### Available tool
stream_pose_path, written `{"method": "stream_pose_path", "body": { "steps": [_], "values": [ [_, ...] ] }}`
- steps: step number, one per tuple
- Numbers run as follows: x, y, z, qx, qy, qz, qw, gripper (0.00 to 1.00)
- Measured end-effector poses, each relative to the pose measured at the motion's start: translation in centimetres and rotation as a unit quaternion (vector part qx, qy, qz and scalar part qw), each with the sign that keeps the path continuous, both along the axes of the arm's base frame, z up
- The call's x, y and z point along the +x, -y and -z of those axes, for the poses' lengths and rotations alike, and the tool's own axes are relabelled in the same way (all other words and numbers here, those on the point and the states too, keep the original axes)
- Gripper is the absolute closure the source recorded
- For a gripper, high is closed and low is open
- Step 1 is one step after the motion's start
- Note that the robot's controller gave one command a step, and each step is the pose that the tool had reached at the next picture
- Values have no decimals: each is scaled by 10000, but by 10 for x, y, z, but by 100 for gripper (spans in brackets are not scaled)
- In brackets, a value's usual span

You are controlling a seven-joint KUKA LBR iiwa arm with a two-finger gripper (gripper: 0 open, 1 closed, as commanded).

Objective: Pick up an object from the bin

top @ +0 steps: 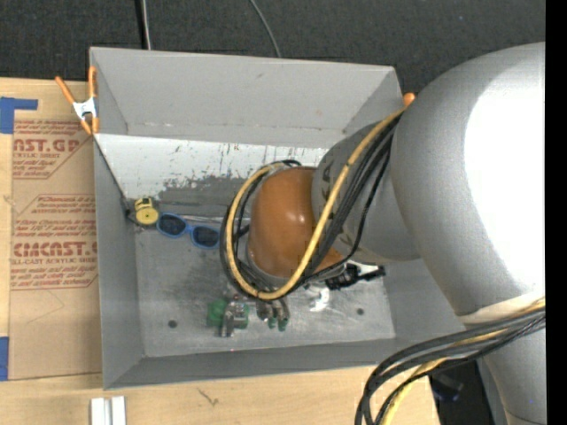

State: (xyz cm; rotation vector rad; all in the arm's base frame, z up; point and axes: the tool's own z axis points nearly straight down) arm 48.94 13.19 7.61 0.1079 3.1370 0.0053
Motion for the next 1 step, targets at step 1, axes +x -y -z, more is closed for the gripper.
{"method": "stream_pose_path", "body": {
  "steps": [1],
  "values": [
    [2,-1,-106,-2,26,-4,10000,100]
  ]
}}
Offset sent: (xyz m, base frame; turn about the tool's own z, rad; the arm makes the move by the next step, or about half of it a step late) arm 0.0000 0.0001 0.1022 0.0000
